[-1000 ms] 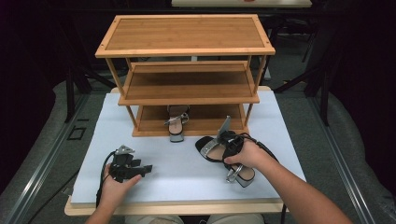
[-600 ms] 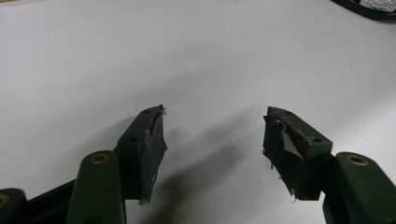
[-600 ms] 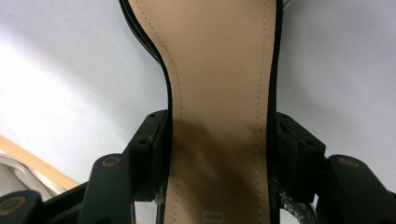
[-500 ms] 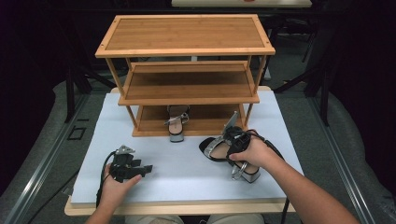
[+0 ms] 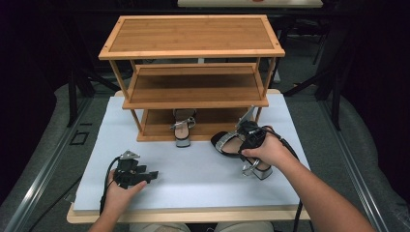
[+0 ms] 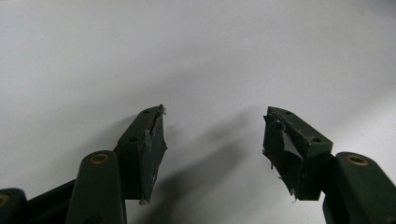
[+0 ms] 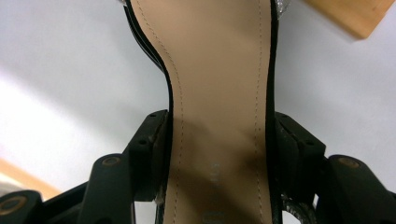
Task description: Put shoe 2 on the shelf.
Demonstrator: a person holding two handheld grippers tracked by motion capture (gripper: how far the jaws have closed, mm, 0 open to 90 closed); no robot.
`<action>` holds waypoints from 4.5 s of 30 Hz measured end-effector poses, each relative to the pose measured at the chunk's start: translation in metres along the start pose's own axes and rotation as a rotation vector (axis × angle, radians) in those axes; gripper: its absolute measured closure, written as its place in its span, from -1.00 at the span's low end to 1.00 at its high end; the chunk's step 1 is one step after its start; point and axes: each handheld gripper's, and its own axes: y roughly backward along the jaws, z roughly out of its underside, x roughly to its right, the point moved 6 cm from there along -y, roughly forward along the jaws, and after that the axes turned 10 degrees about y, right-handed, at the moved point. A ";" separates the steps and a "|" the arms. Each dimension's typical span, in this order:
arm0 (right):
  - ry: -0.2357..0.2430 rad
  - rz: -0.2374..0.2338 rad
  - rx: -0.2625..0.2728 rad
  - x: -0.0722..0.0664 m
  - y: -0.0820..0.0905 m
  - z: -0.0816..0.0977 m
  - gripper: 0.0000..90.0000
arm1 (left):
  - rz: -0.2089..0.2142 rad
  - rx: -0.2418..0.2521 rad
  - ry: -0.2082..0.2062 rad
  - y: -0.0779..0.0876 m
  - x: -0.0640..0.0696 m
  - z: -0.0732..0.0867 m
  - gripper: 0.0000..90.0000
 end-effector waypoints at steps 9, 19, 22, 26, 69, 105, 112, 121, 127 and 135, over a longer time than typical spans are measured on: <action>-0.087 -0.009 0.041 0.003 -0.025 -0.021 -0.07 | 0.003 -0.004 0.003 0.001 -0.003 0.000 -0.15; -0.134 -0.056 0.055 -0.009 -0.041 -0.047 -0.08 | 0.001 -0.003 0.002 0.002 -0.004 0.000 -0.15; -0.121 -0.004 0.077 -0.010 -0.041 -0.051 -0.12 | 0.000 0.000 0.003 0.003 -0.006 -0.001 -0.15; -0.108 0.003 0.118 -0.011 -0.034 -0.049 -0.12 | 0.000 0.000 0.005 0.003 -0.006 0.000 -0.15; 0.129 0.020 0.212 -0.036 -0.045 0.028 -0.25 | 0.011 -0.004 0.012 0.001 -0.006 0.000 -0.16; 0.288 -0.010 0.558 -0.048 -0.066 0.030 -0.39 | 0.012 -0.002 0.018 0.000 -0.006 0.000 -0.16; 0.280 -0.026 0.576 -0.049 -0.065 0.030 -0.38 | 0.012 -0.002 0.015 0.000 -0.006 0.000 -0.16; 0.232 -0.057 0.606 -0.045 -0.053 0.015 -0.37 | 0.011 -0.002 0.015 0.000 -0.006 0.000 -0.16; 0.200 -0.077 0.616 -0.039 -0.049 -0.005 -0.36 | 0.012 -0.002 0.015 0.000 -0.006 0.000 -0.16; 0.164 -0.059 0.621 -0.031 -0.053 -0.035 -0.35 | 0.018 0.001 0.021 0.000 -0.007 0.000 -0.16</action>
